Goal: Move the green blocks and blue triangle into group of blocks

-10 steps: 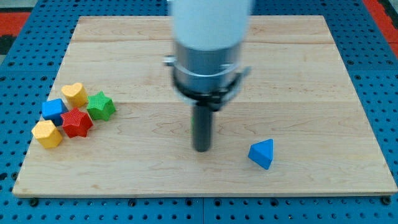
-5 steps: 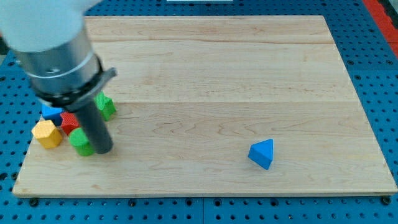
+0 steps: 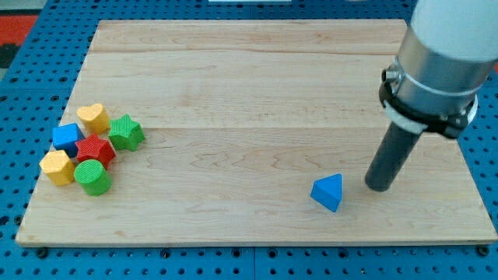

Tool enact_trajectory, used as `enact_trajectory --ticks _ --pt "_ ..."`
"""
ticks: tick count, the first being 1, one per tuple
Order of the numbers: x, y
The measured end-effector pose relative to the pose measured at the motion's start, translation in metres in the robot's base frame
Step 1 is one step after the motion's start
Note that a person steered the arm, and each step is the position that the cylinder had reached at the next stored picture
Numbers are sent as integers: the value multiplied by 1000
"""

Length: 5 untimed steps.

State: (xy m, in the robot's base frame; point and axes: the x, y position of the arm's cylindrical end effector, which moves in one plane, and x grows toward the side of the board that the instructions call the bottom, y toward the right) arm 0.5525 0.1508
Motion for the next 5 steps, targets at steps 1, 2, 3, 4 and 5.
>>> enact_trajectory --ticks 1,2,3,4,5 --pt "0 -104" --pt "-3 -207" --pt "2 -185" --pt "21 -133" --pt "36 -225"
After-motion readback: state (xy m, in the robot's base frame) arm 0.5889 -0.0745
